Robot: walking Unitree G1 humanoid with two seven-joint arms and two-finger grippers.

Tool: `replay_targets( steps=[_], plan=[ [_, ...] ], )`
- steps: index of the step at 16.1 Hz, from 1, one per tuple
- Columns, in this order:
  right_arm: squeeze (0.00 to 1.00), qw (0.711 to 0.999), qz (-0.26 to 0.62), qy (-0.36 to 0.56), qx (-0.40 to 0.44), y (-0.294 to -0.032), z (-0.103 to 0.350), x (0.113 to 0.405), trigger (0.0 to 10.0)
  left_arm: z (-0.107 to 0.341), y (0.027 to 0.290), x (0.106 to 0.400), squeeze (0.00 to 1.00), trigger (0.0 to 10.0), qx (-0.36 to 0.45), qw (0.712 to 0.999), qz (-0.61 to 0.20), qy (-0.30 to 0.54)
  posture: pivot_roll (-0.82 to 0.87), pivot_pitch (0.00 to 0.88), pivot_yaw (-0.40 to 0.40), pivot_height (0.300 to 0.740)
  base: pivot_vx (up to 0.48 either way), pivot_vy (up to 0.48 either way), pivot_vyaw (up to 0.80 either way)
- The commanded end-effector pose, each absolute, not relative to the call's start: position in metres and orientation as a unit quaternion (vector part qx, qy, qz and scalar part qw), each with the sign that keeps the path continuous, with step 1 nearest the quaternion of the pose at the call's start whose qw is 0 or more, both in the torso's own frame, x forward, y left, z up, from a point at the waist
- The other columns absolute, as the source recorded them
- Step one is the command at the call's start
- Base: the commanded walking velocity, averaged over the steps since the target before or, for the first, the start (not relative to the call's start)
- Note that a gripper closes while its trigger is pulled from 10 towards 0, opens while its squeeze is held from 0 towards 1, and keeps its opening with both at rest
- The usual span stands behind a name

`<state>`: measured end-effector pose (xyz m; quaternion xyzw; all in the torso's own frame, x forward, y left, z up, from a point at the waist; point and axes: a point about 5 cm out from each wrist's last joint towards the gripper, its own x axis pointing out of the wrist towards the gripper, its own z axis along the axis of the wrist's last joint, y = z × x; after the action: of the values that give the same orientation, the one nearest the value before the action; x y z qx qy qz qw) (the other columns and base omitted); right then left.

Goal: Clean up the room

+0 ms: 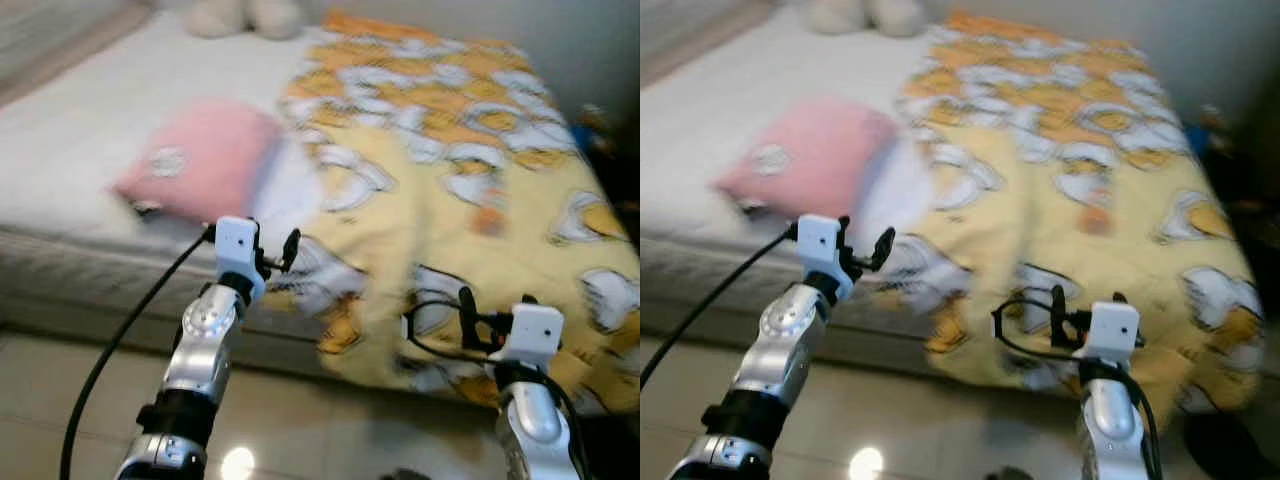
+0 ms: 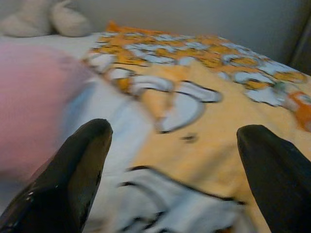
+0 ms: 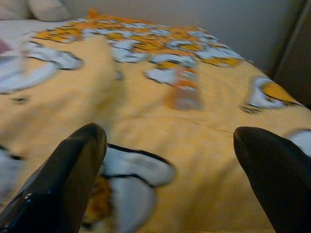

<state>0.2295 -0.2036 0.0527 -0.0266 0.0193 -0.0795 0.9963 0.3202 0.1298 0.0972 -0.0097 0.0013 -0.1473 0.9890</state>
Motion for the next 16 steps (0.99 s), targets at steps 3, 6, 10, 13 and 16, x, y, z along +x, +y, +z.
replay_targets(
  steps=[3,6,10,13,16],
  plan=[
    [0.0,0.996,-0.081,0.021,-0.032,-0.207,0.053,0.229,10.0,0.098,0.123,0.324,0.0,10.0,-0.009,0.988,-0.152,0.003,-0.02,0.0,0.028,0.74,0.0,-0.475,-0.5],
    [0.0,0.996,-0.078,0.021,-0.032,-0.205,0.053,0.231,10.0,0.09,0.125,0.328,0.0,10.0,-0.003,0.99,-0.134,0.033,-0.02,0.0,0.03,0.74,0.0,-0.157,0.0],
    [0.0,0.997,-0.07,0.026,-0.037,-0.202,0.052,0.232,10.0,0.091,0.122,0.327,0.0,10.0,-0.004,0.99,-0.14,0.029,-0.03,0.0,0.031,0.74,0.238,0.0,-0.34],
    [0.0,0.997,-0.062,0.026,-0.039,-0.199,0.051,0.23,10.0,0.091,0.12,0.331,0.0,10.0,-0.006,0.991,-0.127,0.027,-0.04,0.0,0.036,0.74,0.48,0.0,-0.25],
    [0.0,0.997,-0.061,0.029,-0.037,-0.198,0.05,0.229,10.0,0.092,0.122,0.334,0.0,10.0,-0.002,0.993,-0.115,0.032,-0.04,0.0,0.045,0.74,0.48,0.0,0.0]
  ],
)
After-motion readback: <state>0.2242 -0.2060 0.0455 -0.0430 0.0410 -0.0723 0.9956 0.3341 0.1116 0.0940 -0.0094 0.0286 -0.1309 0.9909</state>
